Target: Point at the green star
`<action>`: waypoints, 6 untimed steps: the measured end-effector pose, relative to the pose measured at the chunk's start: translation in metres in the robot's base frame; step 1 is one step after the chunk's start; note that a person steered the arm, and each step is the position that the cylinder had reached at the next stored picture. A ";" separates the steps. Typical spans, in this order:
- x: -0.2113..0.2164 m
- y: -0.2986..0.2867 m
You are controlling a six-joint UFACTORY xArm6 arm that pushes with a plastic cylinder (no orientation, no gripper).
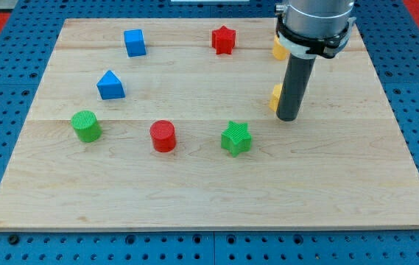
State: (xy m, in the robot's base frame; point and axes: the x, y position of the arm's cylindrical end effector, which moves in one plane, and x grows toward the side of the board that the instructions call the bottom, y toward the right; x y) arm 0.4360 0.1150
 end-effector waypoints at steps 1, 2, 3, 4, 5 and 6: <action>0.003 0.000; 0.014 0.000; 0.040 0.000; 0.043 -0.002; 0.043 -0.024; 0.033 -0.035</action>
